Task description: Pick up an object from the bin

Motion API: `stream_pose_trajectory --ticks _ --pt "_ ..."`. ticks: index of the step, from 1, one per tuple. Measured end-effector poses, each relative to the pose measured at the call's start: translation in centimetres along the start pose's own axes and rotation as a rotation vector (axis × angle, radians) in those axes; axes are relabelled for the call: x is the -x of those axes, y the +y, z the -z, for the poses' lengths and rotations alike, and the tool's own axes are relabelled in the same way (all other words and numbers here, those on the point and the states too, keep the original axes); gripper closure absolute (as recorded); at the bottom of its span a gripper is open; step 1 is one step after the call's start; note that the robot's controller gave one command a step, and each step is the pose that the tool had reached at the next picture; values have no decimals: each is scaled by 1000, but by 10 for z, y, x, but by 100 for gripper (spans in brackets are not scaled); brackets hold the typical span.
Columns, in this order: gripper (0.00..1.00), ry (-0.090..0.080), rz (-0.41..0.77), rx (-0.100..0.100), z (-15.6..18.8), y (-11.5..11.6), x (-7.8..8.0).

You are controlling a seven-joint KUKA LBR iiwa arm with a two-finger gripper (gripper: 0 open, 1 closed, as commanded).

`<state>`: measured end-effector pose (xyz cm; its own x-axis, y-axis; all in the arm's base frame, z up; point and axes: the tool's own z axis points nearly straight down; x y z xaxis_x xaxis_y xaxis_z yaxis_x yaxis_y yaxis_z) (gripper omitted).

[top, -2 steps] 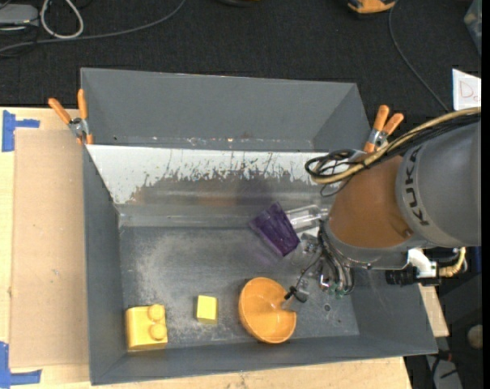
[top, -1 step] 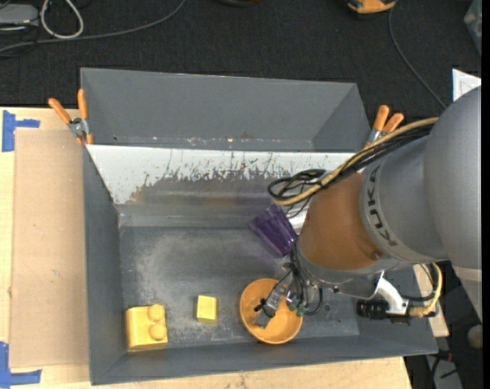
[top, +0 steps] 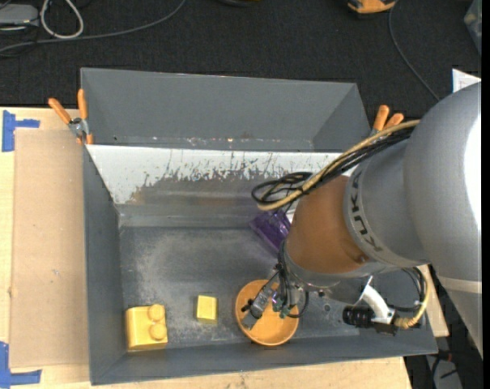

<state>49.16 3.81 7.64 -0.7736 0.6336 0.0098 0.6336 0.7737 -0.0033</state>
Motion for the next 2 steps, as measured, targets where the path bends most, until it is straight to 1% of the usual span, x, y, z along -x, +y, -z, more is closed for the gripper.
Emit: stream_pose_trajectory --ticks 1,2 --pt "0 1 59 -3 71 19 0" --pt "0 0 -89 -3 49 -15 20"
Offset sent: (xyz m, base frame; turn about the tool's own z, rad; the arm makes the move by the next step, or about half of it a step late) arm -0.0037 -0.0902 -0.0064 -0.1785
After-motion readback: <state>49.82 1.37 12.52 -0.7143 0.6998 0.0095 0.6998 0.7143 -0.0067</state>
